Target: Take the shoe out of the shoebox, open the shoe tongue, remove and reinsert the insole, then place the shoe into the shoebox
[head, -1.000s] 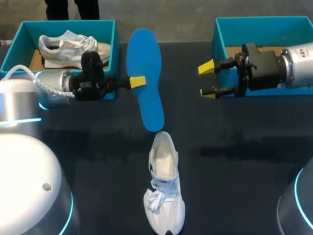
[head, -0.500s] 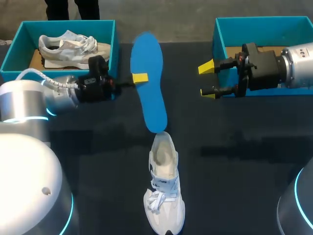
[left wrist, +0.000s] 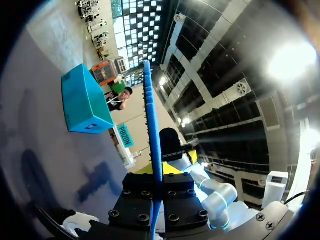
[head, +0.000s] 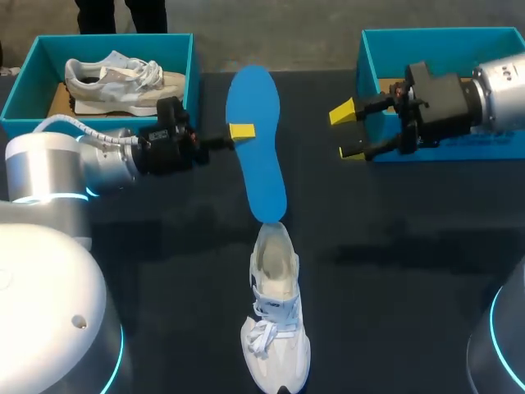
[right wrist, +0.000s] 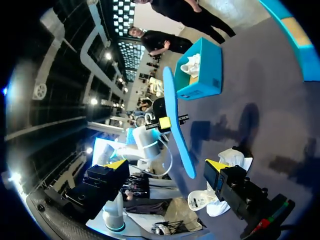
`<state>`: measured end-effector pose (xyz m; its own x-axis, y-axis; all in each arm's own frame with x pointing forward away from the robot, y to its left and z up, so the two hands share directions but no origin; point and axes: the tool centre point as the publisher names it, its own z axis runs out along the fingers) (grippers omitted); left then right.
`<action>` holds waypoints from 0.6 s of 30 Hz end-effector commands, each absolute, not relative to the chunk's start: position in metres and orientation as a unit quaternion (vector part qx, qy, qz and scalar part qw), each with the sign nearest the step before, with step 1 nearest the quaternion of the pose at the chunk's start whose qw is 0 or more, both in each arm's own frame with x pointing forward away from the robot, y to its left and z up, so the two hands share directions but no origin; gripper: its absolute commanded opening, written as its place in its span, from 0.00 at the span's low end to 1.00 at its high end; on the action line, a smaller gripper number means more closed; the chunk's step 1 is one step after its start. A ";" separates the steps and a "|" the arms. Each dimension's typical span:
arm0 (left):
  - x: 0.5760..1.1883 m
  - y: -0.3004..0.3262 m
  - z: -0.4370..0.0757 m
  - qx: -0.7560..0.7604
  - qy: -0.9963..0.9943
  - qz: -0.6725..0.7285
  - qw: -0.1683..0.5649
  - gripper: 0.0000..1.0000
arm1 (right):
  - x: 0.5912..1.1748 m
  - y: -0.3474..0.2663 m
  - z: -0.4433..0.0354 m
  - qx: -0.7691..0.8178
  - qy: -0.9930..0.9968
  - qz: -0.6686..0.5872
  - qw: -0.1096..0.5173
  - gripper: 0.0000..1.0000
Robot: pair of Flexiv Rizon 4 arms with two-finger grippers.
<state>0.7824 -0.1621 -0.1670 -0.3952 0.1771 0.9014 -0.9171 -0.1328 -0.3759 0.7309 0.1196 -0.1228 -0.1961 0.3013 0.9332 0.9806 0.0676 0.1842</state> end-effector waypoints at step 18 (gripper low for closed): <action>0.792 -0.170 -0.188 0.426 -0.453 0.621 0.478 0.00 | 0.725 0.137 -0.079 -0.585 -0.738 -0.257 0.219 1.00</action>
